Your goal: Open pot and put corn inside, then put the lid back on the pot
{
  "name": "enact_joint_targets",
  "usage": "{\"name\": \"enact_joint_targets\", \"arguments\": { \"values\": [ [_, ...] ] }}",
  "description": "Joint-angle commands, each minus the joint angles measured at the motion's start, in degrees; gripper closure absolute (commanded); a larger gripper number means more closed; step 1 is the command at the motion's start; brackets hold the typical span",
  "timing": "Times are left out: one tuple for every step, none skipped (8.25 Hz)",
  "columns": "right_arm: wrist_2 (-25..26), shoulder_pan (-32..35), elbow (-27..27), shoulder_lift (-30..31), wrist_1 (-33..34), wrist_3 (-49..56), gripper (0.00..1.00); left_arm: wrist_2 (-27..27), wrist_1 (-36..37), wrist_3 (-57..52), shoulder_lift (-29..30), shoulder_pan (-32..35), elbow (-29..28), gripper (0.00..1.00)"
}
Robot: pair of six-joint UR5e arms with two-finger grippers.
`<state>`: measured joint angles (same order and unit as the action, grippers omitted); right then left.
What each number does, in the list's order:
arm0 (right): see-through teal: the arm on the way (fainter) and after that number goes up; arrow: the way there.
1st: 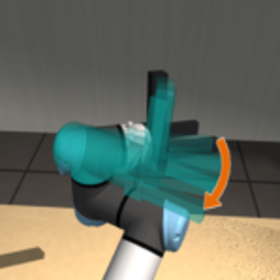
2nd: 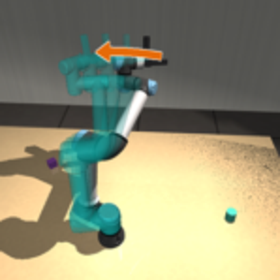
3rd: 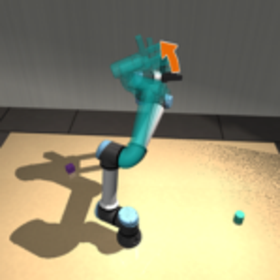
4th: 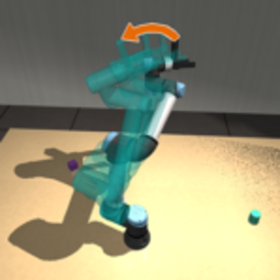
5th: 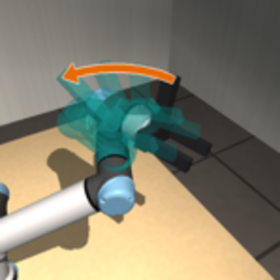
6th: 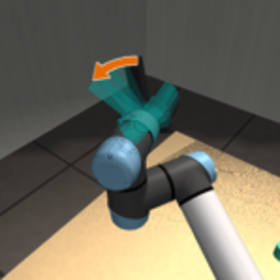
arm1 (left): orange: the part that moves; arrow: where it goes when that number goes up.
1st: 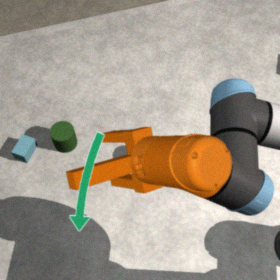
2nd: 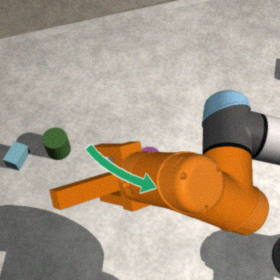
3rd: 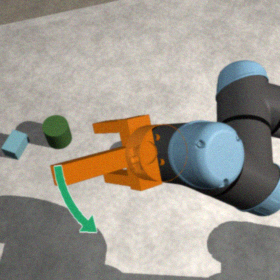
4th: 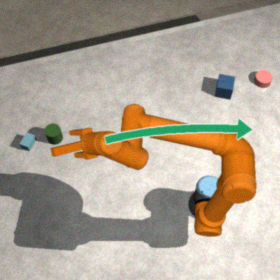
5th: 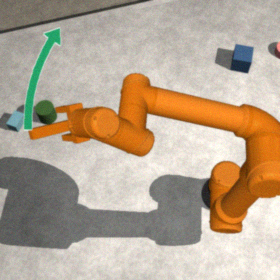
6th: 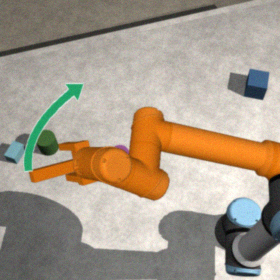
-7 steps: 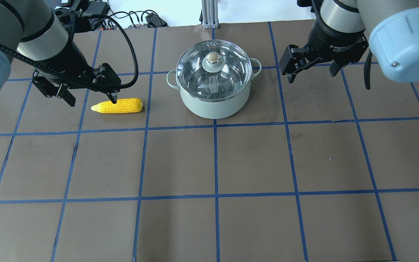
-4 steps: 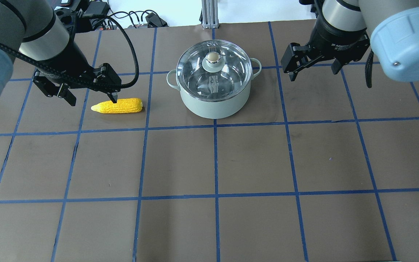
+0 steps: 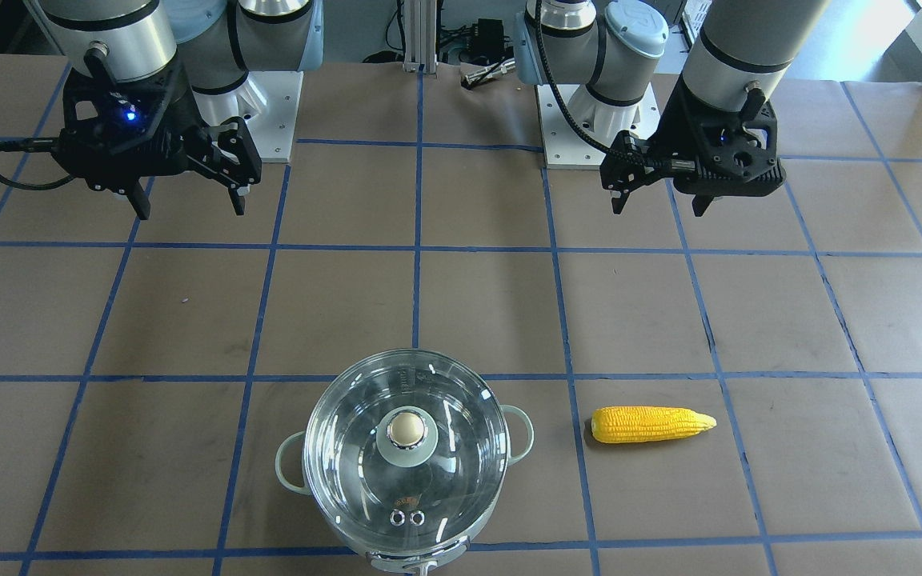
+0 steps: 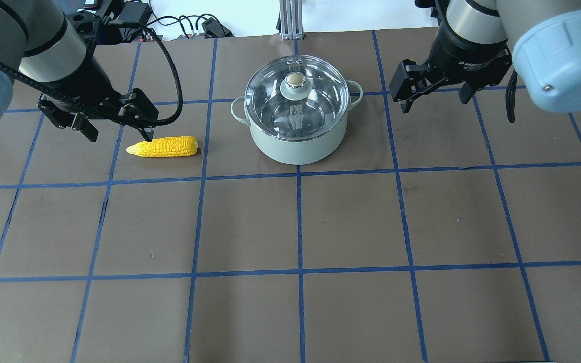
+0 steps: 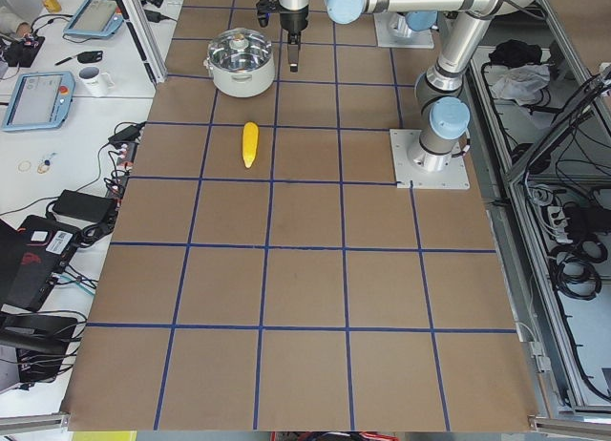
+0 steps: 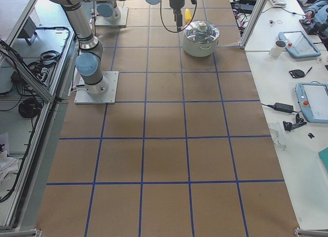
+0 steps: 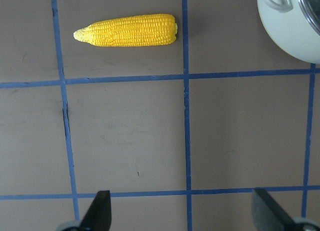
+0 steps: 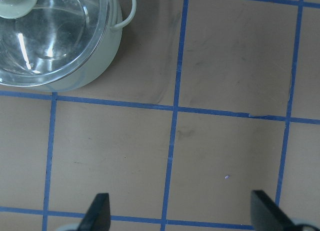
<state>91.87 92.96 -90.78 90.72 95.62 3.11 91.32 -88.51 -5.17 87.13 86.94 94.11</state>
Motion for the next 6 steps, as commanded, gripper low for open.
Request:
{"name": "enact_joint_targets", "arguments": {
  "values": [
    [0.7, -0.2, 0.4, -1.2, -0.3, 0.1, 0.0, -0.3, 3.7, -16.0, 1.2, -4.8, -0.3, 0.0],
    [0.5, -0.2, 0.4, -1.2, 0.0, 0.1, 0.0, 0.3, 3.8, -20.7, 1.7, -6.5, -0.4, 0.0],
    [0.3, -0.2, 0.4, -1.2, 0.3, 0.1, 0.0, 0.1, 5.0, -28.2, 2.8, -7.7, -0.4, 0.0],
    [-0.3, -0.2, 0.4, -1.3, 0.4, 0.2, 0.0, -0.2, 5.9, -35.6, 4.8, -8.0, -0.3, 0.0],
    [-0.1, -0.1, 0.5, -1.8, 2.2, 1.3, 0.0, -0.4, 11.4, -40.6, 7.2, -8.0, 0.1, 0.0],
    [0.2, 0.0, 1.0, -3.1, 3.5, 2.2, 0.0, -0.4, 14.7, -47.2, 9.4, -8.0, 0.2, 0.0]
  ]
}}
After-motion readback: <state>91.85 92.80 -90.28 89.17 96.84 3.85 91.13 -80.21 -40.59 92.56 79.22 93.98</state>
